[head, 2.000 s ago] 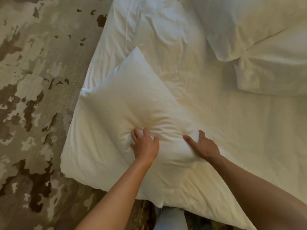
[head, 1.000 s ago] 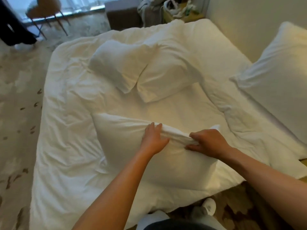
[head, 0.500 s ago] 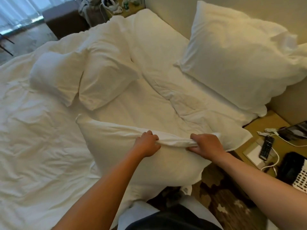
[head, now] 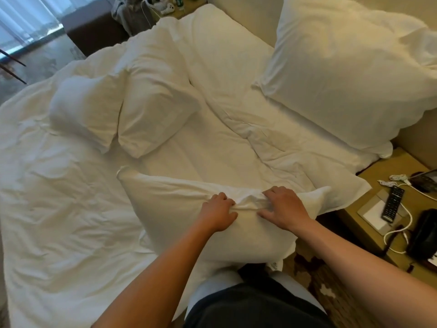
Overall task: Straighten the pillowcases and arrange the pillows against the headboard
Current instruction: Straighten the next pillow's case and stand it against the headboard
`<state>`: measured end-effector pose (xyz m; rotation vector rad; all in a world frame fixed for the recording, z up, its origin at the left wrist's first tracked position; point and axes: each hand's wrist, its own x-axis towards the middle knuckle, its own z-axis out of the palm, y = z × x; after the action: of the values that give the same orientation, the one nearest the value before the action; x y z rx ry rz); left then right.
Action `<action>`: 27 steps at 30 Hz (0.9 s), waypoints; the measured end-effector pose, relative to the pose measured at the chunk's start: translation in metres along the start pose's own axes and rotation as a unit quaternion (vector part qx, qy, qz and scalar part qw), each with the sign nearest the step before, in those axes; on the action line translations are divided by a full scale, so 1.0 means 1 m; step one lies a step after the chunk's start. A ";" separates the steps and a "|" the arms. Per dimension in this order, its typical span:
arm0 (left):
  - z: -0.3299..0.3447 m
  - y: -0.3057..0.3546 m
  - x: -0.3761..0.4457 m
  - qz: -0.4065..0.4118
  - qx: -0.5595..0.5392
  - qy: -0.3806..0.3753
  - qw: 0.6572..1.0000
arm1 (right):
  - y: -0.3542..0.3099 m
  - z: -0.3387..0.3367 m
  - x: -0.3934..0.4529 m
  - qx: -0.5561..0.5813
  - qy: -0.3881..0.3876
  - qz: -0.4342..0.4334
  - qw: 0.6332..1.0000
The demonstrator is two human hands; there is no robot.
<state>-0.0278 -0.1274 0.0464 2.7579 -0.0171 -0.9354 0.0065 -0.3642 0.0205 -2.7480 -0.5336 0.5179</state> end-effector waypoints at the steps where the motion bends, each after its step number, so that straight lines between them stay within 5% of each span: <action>1: 0.001 -0.003 0.000 0.010 -0.002 0.001 1.000 | -0.009 0.002 0.002 0.017 -0.025 0.016 0.999; 11: -0.001 -0.061 0.010 0.057 -0.142 0.044 0.987 | -0.061 0.030 0.000 0.031 -0.001 0.132 0.991; 21: 0.004 -0.093 0.010 0.029 -0.148 0.099 0.984 | -0.071 0.039 -0.030 0.093 0.033 0.194 0.976; 24: 0.013 -0.094 0.001 0.045 -0.152 0.128 0.979 | -0.070 0.043 -0.041 0.126 0.087 0.189 0.970; 27: 0.015 -0.090 -0.007 0.044 -0.168 0.154 0.973 | -0.069 0.037 -0.047 0.006 0.185 0.164 0.969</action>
<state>-0.0478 -0.0428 0.0191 2.5276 0.0636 -0.4309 -0.0697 -0.3143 0.0246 -2.8332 0.0138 0.0664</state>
